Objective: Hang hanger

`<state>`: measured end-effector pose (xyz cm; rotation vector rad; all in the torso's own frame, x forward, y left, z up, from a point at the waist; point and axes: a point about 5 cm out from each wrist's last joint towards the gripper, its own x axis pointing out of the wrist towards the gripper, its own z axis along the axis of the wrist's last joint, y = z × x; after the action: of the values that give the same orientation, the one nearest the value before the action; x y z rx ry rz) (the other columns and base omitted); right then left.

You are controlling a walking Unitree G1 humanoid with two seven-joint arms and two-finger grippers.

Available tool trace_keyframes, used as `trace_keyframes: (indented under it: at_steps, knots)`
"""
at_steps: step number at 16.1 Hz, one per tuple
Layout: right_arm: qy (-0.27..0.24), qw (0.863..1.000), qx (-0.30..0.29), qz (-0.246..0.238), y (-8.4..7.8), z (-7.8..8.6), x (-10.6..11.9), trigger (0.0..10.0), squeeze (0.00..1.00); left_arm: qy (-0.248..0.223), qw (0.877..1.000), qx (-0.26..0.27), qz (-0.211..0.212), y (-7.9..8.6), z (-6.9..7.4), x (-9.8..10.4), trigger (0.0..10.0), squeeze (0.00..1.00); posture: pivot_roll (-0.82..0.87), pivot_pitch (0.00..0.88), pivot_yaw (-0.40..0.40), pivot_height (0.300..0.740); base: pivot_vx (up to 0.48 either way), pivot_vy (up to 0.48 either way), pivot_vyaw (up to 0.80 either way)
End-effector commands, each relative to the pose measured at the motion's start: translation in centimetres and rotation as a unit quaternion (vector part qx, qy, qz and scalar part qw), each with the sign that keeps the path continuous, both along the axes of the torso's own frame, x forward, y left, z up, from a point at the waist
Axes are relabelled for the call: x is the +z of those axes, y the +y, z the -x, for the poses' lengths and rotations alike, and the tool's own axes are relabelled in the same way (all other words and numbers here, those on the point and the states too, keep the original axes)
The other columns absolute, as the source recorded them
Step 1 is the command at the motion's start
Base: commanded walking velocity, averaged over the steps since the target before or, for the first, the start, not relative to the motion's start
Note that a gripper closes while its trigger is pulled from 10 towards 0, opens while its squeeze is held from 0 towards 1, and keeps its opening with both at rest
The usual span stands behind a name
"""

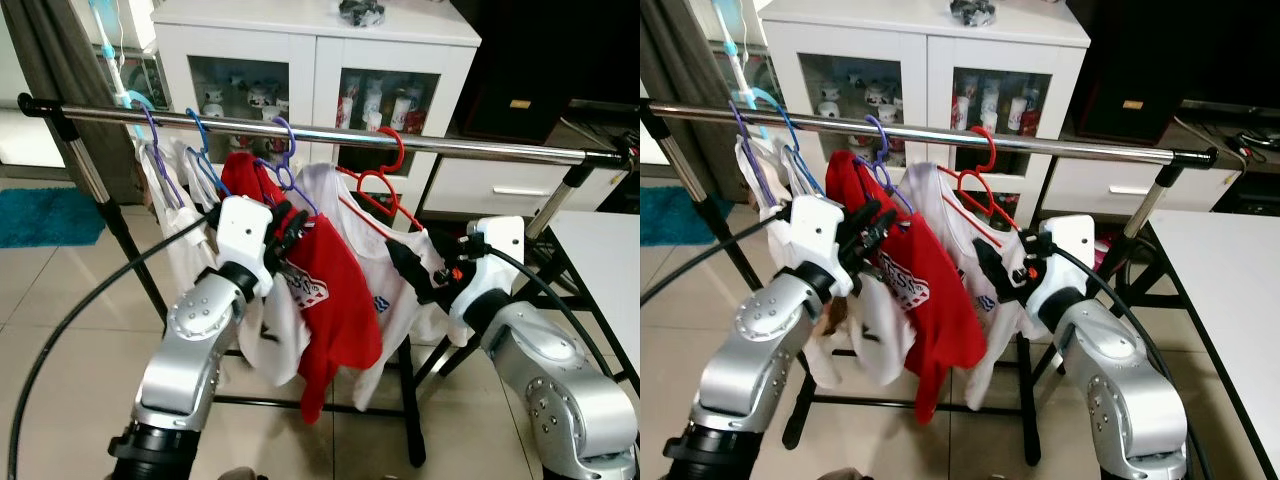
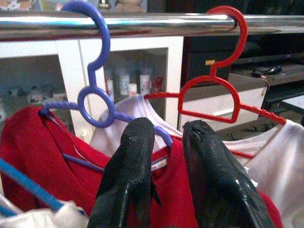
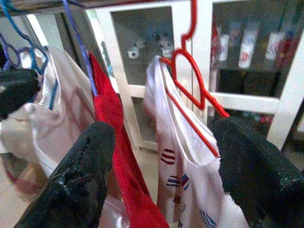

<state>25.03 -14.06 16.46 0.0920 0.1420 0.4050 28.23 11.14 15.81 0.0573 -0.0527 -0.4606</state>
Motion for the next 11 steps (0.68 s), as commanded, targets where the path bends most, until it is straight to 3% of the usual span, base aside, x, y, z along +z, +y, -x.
trace_keyframes:
  at_steps: [1, 5, 11]
  knots:
    - [-0.012, 1.0, -0.009, 0.008, -0.4, 0.0, 0.4, 10.0, 1.0, -0.003, 1.0, 0.003, -0.009, -0.1, 0.3, 0.3, 10.0, 0.0, -0.04, 0.016, -0.029, 0.74, 0.0, 0.0, 0.0]
    - [-0.001, 1.0, -0.008, -0.015, 0.0, 0.0, -0.4, 10.0, 1.0, -0.014, 0.999, 0.016, -0.026, 0.3, 0.8, 0.5, 10.0, 0.0, -0.01, 0.015, -0.053, 0.74, 0.0, 0.0, 0.0]
    - [-0.002, 0.999, -0.014, -0.037, 0.5, -0.1, -0.9, 10.0, 1.0, -0.014, 1.0, 0.018, -0.013, 0.2, 1.2, 0.9, 10.0, 0.0, 0.01, 0.004, -0.047, 0.74, 0.0, 0.0, 0.77]
